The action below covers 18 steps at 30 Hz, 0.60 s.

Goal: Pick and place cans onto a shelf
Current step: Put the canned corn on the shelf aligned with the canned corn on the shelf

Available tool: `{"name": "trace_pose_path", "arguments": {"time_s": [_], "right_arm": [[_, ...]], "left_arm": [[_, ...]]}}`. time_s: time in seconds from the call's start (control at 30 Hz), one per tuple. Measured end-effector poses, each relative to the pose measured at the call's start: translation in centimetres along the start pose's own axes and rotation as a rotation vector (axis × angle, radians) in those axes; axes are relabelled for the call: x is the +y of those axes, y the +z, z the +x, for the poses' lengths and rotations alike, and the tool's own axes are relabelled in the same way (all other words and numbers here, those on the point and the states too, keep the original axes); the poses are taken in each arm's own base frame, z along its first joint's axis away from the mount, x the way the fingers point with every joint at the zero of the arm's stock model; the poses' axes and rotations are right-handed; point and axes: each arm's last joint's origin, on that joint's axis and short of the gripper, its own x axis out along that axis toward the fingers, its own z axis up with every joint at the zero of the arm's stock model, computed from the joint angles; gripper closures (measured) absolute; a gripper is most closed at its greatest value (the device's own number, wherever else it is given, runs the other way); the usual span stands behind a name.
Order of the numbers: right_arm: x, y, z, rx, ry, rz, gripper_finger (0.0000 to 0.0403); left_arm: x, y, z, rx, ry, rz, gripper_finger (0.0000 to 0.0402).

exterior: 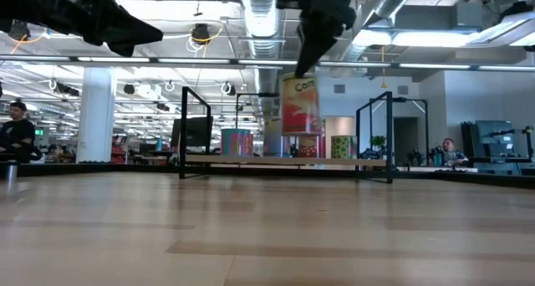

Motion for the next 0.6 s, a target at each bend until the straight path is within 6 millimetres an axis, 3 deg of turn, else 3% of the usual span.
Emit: {"name": "trace_pose_path", "arguments": {"time_s": [0.2,0.43,0.6], "right_arm": [[-4.5,-2.4,0.2,0.046,-0.053,0.122,0.04],[-6.9,-4.5,2.9,0.054,-0.049,0.183,0.04],[-8.2,-5.2,3.3,0.058,-0.069,0.22,0.04]], "left_arm": [[0.0,-0.1,0.0,0.01,-0.001,-0.006,0.0395],[0.0,-0.1,0.0,0.009,-0.002,-0.006,0.0395],[0.0,-0.1,0.0,0.009,-0.001,-0.005,0.0395]]}}
